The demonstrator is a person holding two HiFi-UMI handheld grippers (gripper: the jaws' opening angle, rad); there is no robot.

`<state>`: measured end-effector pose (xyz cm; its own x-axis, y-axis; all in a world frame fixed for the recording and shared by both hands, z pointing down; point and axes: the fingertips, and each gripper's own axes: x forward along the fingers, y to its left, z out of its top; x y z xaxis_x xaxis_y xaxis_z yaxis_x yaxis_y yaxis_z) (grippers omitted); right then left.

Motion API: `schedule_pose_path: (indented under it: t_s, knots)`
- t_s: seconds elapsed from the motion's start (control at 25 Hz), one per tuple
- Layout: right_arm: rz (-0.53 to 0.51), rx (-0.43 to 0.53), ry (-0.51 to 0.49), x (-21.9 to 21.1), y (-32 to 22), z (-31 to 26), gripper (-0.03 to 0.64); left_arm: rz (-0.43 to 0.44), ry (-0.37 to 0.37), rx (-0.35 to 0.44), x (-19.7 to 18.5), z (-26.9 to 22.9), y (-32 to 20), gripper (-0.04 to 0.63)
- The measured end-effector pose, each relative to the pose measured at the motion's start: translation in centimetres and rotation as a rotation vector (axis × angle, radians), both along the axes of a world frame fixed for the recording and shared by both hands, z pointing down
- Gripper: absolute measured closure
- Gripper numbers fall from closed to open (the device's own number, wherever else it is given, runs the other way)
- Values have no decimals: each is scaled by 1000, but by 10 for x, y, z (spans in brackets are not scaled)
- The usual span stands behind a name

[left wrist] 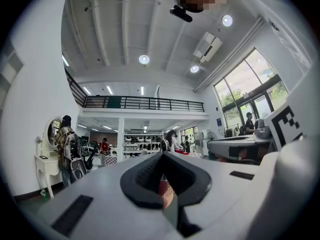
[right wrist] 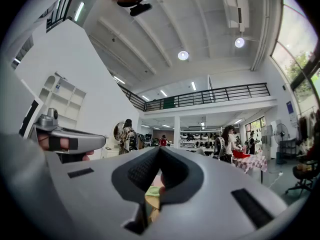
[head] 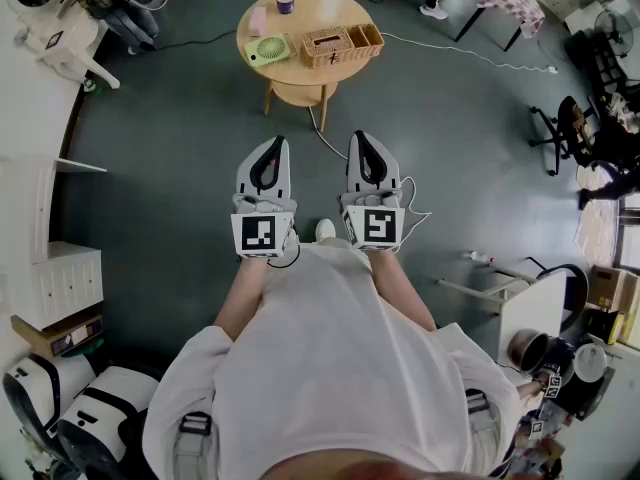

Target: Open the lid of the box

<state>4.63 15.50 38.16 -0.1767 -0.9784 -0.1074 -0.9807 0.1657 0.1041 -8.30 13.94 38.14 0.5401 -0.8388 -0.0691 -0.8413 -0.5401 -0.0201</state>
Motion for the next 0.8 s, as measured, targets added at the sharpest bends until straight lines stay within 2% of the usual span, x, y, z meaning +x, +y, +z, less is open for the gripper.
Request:
schedule_pose_path:
  t_s: [0.44,0.8]
  knots:
    - [-29,53,25,0,-1,-11,634,-5,-9,22,15,2,-1,598]
    - [-58,15,6,23,-11,0,634,-45,-14,10,31,7,-7,598]
